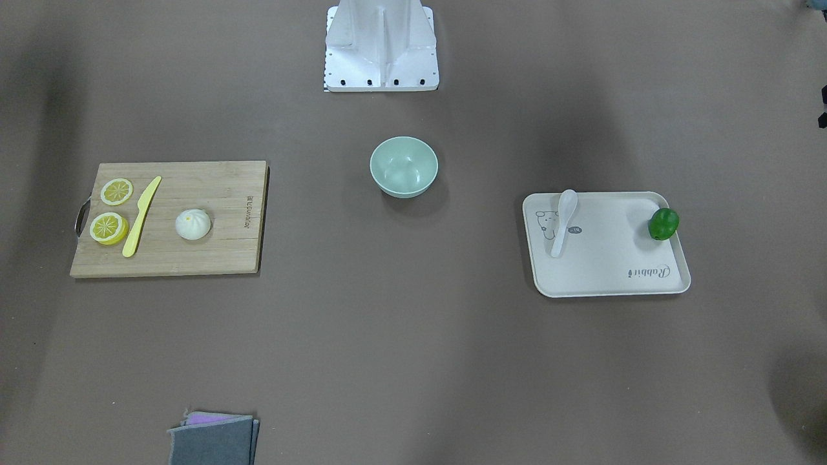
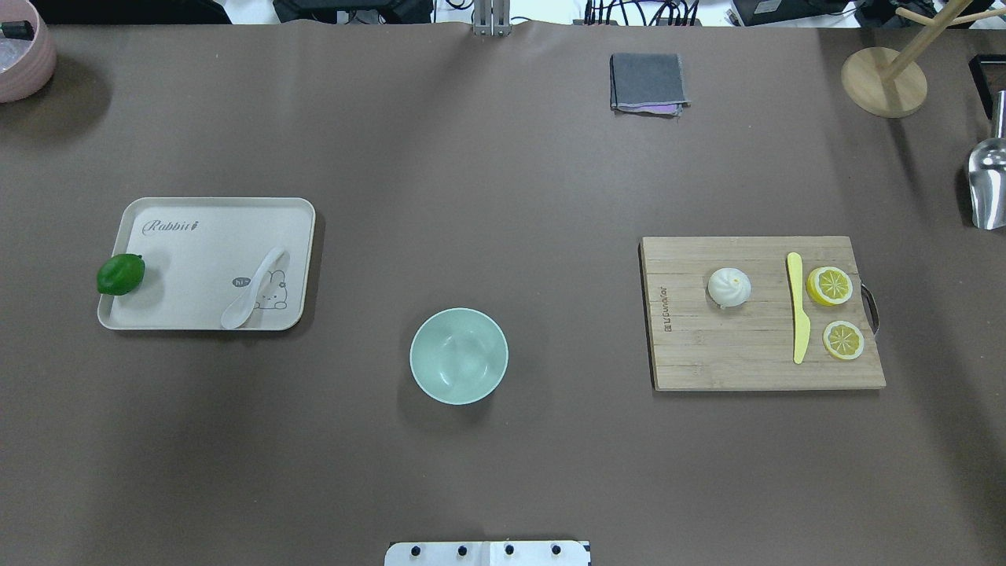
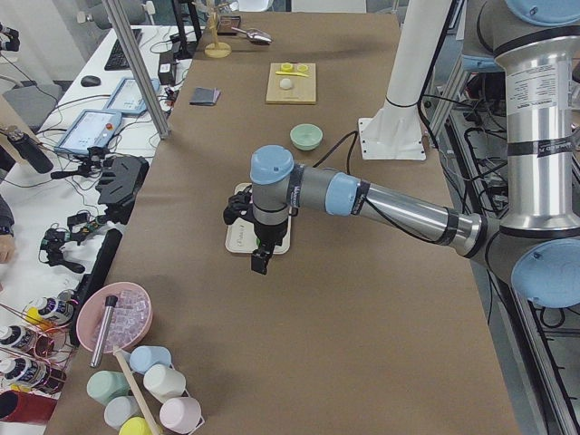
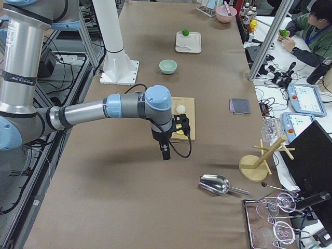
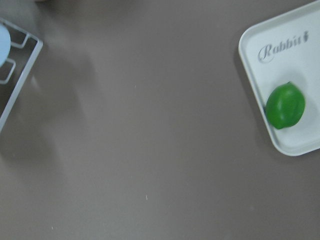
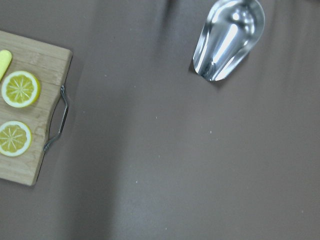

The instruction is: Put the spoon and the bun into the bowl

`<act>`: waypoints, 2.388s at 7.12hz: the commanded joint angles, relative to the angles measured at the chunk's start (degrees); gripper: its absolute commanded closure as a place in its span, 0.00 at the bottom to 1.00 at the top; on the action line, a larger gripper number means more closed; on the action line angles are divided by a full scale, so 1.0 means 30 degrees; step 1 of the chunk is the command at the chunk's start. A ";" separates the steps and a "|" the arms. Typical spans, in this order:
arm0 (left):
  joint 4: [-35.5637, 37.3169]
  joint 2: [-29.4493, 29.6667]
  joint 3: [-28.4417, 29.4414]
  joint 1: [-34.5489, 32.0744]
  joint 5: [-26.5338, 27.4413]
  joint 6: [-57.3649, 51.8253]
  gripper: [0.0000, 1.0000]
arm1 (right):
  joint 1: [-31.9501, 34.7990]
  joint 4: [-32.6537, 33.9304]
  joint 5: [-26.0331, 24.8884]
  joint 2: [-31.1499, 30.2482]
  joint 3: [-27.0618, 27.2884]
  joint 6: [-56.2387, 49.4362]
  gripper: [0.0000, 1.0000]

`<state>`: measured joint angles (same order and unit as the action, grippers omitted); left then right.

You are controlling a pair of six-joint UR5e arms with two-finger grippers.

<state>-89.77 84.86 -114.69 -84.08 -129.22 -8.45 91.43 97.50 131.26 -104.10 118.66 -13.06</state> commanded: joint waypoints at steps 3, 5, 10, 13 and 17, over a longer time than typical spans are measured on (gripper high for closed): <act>-0.6798 0.0866 0.3708 -0.0009 -0.0519 -0.0024 0.02 | 0.0021 -0.2759 0.0631 0.0361 -0.1606 0.0339 0.00; -0.9296 0.0923 0.4478 0.2141 -0.0607 0.4133 0.02 | -0.1374 -0.3348 0.1418 0.0742 -0.2055 0.3250 0.00; -1.3756 0.2997 0.4743 1.0548 0.2741 1.8826 0.02 | -0.9628 -1.0281 -0.1664 0.2236 -0.1938 1.9589 0.00; -1.3553 0.4584 0.5327 1.3898 0.6205 2.1594 0.03 | -1.1929 -1.0497 -0.4199 0.2619 -0.1762 2.2077 0.00; -1.3552 0.4994 0.6382 1.5105 0.7210 2.1245 0.30 | -1.2049 -1.0497 -0.4260 0.2678 -0.1703 2.2078 0.00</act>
<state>-130.43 99.26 -96.33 -39.98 -108.95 55.33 55.33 65.99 118.56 -96.09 113.53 53.15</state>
